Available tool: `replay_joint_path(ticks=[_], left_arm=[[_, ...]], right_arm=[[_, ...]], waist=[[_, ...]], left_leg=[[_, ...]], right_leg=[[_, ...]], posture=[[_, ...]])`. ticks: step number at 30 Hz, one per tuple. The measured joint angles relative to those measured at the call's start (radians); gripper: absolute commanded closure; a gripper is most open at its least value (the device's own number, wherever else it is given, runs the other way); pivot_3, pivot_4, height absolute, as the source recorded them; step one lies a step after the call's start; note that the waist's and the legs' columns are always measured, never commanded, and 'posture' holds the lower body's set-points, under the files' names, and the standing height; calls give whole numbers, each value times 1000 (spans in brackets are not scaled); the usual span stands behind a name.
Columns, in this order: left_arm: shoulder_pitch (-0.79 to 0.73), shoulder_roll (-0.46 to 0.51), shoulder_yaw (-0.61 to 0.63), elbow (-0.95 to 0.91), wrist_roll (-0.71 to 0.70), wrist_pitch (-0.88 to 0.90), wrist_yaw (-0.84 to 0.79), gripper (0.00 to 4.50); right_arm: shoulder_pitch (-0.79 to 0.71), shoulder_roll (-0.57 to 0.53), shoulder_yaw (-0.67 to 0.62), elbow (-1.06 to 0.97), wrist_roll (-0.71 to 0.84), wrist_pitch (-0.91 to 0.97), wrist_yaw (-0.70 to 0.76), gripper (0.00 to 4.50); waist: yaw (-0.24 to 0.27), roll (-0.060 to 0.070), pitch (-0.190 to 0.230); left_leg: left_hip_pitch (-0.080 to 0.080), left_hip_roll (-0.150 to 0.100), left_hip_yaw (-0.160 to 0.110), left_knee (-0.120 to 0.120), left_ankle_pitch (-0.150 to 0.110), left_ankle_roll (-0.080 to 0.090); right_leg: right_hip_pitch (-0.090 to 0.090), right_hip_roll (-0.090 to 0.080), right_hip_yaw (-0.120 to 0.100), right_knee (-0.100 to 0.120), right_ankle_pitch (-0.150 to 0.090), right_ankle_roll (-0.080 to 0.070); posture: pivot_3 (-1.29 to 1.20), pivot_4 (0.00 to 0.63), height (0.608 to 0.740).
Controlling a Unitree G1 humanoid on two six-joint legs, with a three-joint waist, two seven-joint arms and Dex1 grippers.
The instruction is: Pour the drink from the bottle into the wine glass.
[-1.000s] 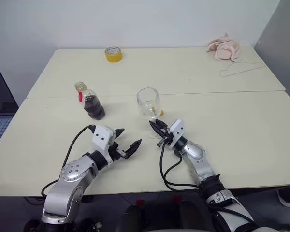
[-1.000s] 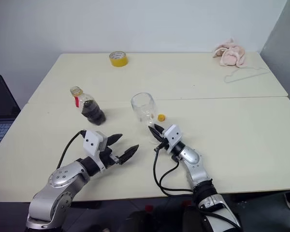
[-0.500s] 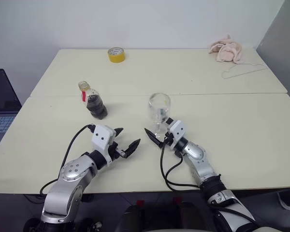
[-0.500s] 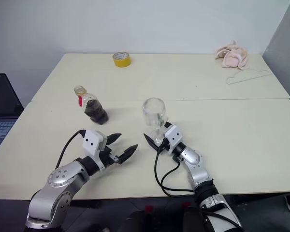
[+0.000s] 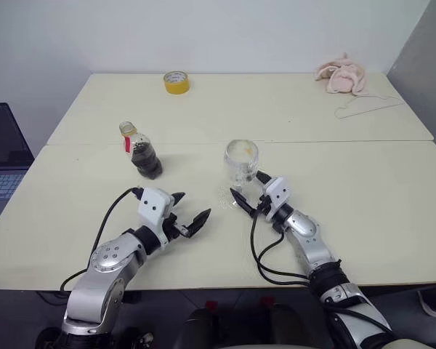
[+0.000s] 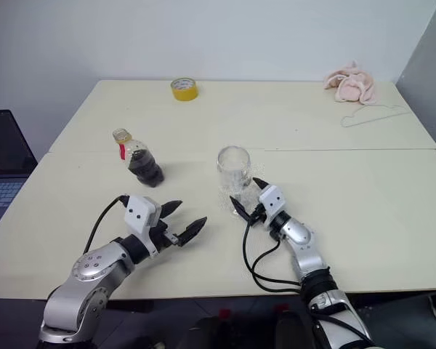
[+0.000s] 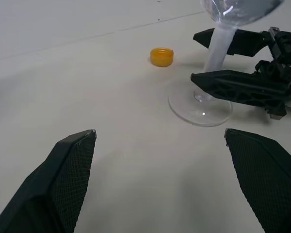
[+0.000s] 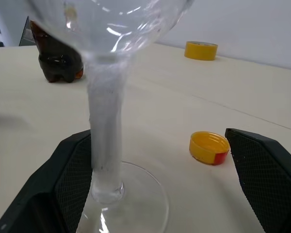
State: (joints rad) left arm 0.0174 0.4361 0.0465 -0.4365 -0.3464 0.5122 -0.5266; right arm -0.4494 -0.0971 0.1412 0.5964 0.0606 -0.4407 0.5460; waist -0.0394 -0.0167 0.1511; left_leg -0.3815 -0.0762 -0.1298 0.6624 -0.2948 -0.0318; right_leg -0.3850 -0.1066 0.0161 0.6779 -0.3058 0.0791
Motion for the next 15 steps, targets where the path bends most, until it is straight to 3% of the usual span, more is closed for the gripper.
replay_joint_path(ticks=[9,15], left_arm=[[-11,0,-4,16,16,-19,-6,0],[-12,0,-13,22,18,-22,-10,0]], right_arm=[[42,-37,-1,-72,3,47,30,51],[116,-97,20,-205,52,140,154,51]], waist=[[0,0,0],[5,0,0]], left_leg=[[0,0,0,0,0,0],[0,0,0,0,0,0]], right_leg=[[0,0,0,0,0,0],[0,0,0,0,0,0]], posture=[[0,150,740],[0,150,740]])
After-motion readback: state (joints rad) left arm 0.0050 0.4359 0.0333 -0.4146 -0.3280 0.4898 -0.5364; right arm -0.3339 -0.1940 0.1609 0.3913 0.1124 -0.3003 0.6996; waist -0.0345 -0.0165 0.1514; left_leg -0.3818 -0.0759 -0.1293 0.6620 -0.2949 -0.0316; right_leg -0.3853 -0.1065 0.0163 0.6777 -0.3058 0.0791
